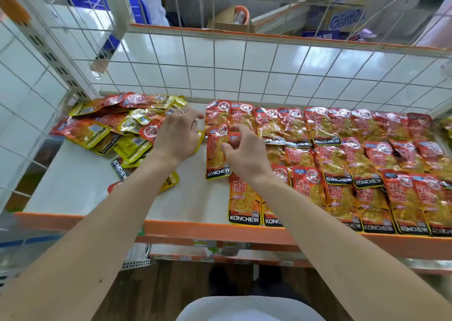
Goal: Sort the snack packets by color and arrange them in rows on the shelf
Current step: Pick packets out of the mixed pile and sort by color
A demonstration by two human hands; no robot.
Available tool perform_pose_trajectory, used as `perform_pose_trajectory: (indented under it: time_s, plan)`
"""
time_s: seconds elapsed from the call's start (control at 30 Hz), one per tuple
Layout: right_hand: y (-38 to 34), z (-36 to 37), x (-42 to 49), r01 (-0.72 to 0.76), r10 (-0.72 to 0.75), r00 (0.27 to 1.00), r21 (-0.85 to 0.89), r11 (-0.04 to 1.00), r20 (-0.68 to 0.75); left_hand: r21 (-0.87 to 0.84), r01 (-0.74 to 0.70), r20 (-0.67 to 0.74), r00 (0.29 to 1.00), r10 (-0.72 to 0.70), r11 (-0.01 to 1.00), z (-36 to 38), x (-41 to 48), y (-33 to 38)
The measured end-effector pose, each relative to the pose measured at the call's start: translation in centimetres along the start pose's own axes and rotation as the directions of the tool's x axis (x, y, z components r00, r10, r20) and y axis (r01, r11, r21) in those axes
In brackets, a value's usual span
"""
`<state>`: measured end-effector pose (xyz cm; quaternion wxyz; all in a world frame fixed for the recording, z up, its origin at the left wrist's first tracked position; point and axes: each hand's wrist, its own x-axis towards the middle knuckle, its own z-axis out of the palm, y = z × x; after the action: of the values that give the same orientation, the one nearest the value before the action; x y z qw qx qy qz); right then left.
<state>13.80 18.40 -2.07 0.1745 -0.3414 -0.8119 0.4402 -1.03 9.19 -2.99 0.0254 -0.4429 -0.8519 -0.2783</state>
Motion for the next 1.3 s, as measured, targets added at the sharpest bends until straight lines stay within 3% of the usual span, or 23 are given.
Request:
perform_pose_trajectory:
  time_s: [0.1,0.3,0.37,0.47,0.53,0.63,0.87,0.93,1.0,1.07,1.17,1.3]
  plan:
    - [0.3,0.7,-0.2,0.128,-0.136,0.990,-0.161,0.979,-0.035,0.004,-0.014,0.024,1.000,0.013,1.000,-0.3,-1.2,0.6]
    - [1.4,-0.4,1.1,0.254,-0.291,0.956,-0.406,0.878,-0.032,0.177,-0.094,0.281,0.959,0.042,0.980,0.5,-1.8,1.6]
    - [1.4,-1.3,2.0,0.277,-0.259,0.960,-0.532,0.800,0.110,0.242,-0.106,0.339,0.941,0.018,0.964,1.3,-1.2,1.9]
    - [1.8,-2.0,3.1,0.336,-0.120,0.936,-0.738,0.585,0.331,0.330,-0.138,0.420,0.907,-0.015,0.934,2.6,-0.4,2.1]
    - [2.2,-2.1,3.4,0.384,-0.076,0.915,-0.800,0.460,0.396,0.350,-0.151,0.450,0.893,-0.025,0.924,3.1,-0.3,2.0]
    - [2.4,-1.9,3.3,0.397,-0.052,0.911,-0.837,0.377,0.409,0.372,-0.188,0.458,0.889,-0.004,0.909,3.0,-0.3,1.8]
    - [2.4,-0.9,2.9,0.366,-0.045,0.921,-0.820,0.440,0.387,0.388,-0.235,0.498,0.867,0.012,0.891,2.8,0.5,1.8]
    - [2.7,-1.9,3.0,0.352,-0.082,0.927,-0.778,0.520,0.365,0.369,-0.204,0.488,0.873,-0.003,0.907,2.5,0.3,2.0]
    - [3.2,-3.5,2.4,0.293,-0.128,0.953,-0.717,0.633,0.276,0.302,-0.141,0.403,0.915,0.008,0.943,2.0,-0.5,2.4]
    - [4.1,-5.2,1.5,0.266,-0.159,0.963,-0.683,0.680,0.217,0.206,-0.150,0.301,0.950,0.083,0.967,1.4,-2.1,3.3]
    - [5.5,-7.4,0.6,0.290,-0.148,0.955,-0.708,0.644,0.257,0.164,-0.322,0.344,0.904,0.252,0.932,1.7,-4.6,4.8]
    - [6.3,-7.8,1.0,0.319,-0.062,0.935,-0.748,0.583,0.350,0.234,-0.391,0.413,0.869,0.272,0.890,3.3,-5.8,5.1]
